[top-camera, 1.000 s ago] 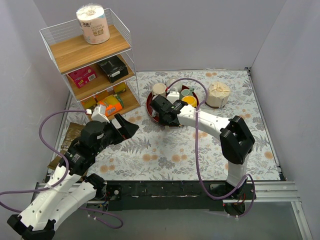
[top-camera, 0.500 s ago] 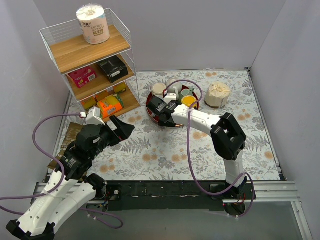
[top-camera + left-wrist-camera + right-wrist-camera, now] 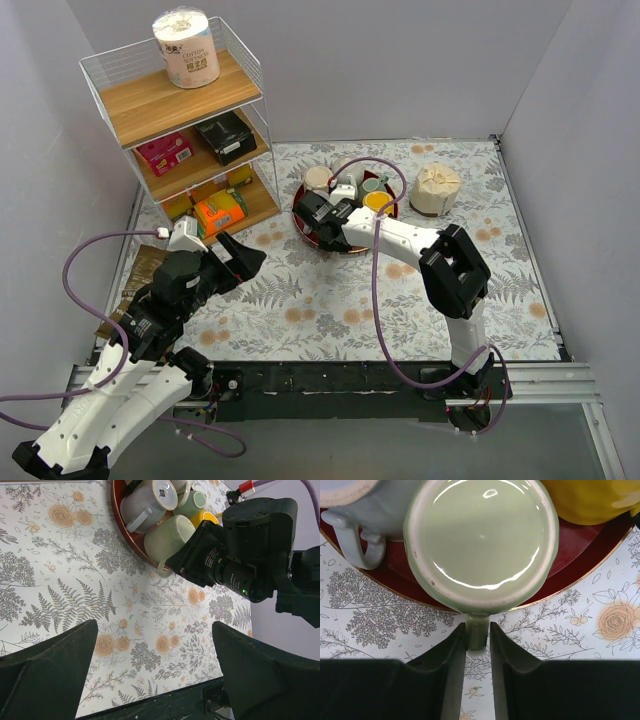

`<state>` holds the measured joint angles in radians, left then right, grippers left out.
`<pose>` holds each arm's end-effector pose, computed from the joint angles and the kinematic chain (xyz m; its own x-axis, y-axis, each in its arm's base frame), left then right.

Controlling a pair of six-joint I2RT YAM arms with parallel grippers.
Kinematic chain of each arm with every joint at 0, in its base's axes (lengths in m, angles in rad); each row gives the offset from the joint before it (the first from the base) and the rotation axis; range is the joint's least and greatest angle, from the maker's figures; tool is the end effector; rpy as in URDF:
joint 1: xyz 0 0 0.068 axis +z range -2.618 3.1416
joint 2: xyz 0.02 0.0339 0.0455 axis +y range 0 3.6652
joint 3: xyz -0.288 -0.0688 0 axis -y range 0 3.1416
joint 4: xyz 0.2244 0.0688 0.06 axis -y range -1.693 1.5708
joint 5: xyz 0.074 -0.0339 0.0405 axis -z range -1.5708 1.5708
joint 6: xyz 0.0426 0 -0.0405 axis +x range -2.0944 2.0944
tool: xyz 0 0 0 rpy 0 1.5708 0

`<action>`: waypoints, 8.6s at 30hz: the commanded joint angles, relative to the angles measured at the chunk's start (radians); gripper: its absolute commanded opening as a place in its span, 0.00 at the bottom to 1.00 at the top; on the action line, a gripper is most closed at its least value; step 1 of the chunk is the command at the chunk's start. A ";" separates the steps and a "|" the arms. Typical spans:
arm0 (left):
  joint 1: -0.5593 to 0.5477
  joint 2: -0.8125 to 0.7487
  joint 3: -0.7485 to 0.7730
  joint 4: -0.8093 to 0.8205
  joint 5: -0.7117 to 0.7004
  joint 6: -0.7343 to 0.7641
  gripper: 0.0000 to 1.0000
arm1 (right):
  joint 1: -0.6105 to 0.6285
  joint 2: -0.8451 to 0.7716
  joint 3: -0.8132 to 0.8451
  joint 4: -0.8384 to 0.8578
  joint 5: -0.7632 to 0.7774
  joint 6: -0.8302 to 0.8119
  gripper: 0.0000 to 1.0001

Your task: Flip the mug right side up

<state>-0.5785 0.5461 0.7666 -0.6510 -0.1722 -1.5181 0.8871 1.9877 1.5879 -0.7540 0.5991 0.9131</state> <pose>0.0753 -0.0404 0.3223 -0.4261 -0.8968 -0.1193 -0.3274 0.2758 -0.9037 0.2782 0.3034 0.2449 -0.7456 0.1197 -0.6556 0.1539 0.9881 0.0054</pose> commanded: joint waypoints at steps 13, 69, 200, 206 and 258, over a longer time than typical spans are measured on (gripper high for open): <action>-0.001 -0.020 -0.016 -0.021 -0.020 -0.027 0.98 | -0.010 -0.058 -0.042 0.070 0.005 -0.059 0.01; -0.001 0.222 -0.020 0.705 0.524 -0.317 0.82 | -0.022 -0.837 -0.617 1.242 -0.604 0.271 0.01; -0.057 0.385 0.372 0.051 0.005 -0.447 0.71 | 0.254 -0.690 -0.658 1.168 -0.257 -0.548 0.01; -0.057 0.301 0.424 -0.183 -0.191 -0.326 0.98 | 0.256 -0.704 -0.617 1.026 -0.407 -0.726 0.01; -0.057 0.057 0.682 -0.605 -0.274 -0.102 0.98 | 0.492 0.224 0.429 0.018 -0.278 -1.659 0.25</action>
<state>-0.6342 0.6067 1.4399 -1.2427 -0.4301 -1.6207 1.3804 2.2601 2.0132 -0.7528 0.2806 -0.7212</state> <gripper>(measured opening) 0.981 0.219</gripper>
